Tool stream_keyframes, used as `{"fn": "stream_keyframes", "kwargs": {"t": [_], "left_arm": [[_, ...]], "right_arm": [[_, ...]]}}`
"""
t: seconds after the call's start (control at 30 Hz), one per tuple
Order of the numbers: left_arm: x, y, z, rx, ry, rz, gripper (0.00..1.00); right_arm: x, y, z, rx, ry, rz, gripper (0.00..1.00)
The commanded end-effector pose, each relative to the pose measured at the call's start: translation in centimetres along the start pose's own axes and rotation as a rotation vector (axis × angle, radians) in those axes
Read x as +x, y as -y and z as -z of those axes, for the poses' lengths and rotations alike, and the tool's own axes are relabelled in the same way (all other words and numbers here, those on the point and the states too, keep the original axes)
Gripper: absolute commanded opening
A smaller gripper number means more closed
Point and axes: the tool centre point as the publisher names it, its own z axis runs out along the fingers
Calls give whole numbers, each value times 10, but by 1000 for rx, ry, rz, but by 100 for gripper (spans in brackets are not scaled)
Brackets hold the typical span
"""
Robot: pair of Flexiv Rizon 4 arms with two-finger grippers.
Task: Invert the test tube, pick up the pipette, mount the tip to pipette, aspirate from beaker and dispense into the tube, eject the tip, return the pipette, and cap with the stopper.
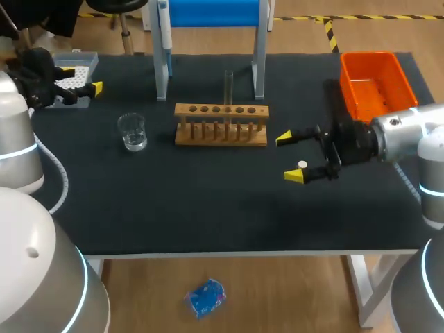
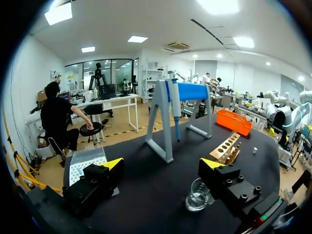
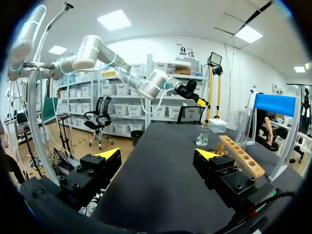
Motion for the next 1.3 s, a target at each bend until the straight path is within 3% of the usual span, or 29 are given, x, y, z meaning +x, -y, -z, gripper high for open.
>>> {"fn": "stream_keyframes", "kwargs": {"t": [0.03, 0.17, 0.67, 0.83, 1.03, 1.3], "left_arm": [[-10, -6, 0, 26, 4, 8, 100], [-20, -10, 0, 9, 37, 23, 100], [-23, -13, -8, 16, 43, 14, 100], [-65, -22, -13, 5, 111, 19, 100], [-111, -34, -18, -14, 90, 29, 100], [-143, -40, -23, -49, 81, 17, 100]], "right_arm": [[7, 5, -4, -49, 2, 8, 100], [11, 4, -4, -85, 2, 18, 100], [11, 4, -4, -85, 2, 18, 100], [11, 4, -4, -85, 2, 18, 100], [11, 4, -4, -85, 2, 18, 100], [11, 4, -4, -85, 2, 18, 100]]}}
